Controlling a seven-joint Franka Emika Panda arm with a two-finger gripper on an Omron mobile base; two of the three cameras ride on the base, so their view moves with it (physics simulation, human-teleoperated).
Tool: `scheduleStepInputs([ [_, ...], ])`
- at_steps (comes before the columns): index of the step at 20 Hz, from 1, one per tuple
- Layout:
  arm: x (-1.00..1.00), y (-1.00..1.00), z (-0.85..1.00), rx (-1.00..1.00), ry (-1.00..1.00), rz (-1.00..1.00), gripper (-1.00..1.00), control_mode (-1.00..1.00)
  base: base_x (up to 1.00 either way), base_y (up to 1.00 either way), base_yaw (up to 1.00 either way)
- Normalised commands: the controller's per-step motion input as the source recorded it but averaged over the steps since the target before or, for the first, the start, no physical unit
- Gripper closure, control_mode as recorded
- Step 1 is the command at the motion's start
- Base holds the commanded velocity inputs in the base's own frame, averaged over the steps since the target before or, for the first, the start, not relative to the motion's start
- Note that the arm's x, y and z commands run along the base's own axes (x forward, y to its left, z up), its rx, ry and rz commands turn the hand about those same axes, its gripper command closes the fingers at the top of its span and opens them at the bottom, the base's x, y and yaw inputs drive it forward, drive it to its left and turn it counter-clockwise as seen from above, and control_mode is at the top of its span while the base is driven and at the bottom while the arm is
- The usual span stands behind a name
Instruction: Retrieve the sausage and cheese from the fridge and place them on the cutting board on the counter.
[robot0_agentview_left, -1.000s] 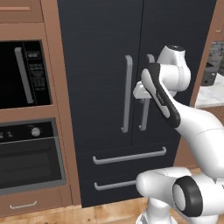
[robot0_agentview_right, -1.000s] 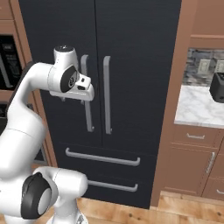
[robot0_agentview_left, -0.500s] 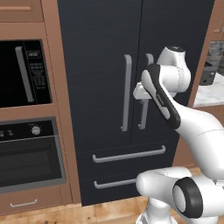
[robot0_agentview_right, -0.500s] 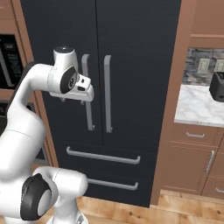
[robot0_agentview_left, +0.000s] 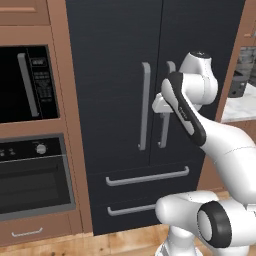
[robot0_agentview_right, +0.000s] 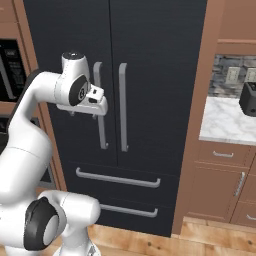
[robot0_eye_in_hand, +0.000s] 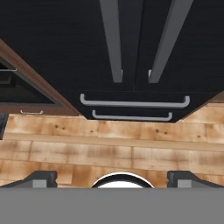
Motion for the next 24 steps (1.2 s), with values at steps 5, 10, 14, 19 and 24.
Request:
scheduleStepInputs([
  [5, 0.0, 0.0, 0.0, 0.0, 0.0, 0.0, -1.0, -1.0, 0.0, 0.0, 0.0],
  [10, -0.02, 0.0, 0.0, 0.0, -0.01, 0.0, -1.0, -1.0, 0.0, 0.0, 0.0],
  [14, -0.06, -0.01, -0.17, -0.02, 0.0, 0.0, -1.0, -1.0, 0.0, 0.0, 0.0],
  [19, 0.14, -0.49, -0.19, 0.0, -0.15, 0.0, -1.0, -1.0, 0.0, 0.0, 0.0],
  [24, 0.56, -0.52, -0.14, 0.0, -0.05, -0.03, -1.0, -1.0, 0.0, 0.0, 0.0],
])
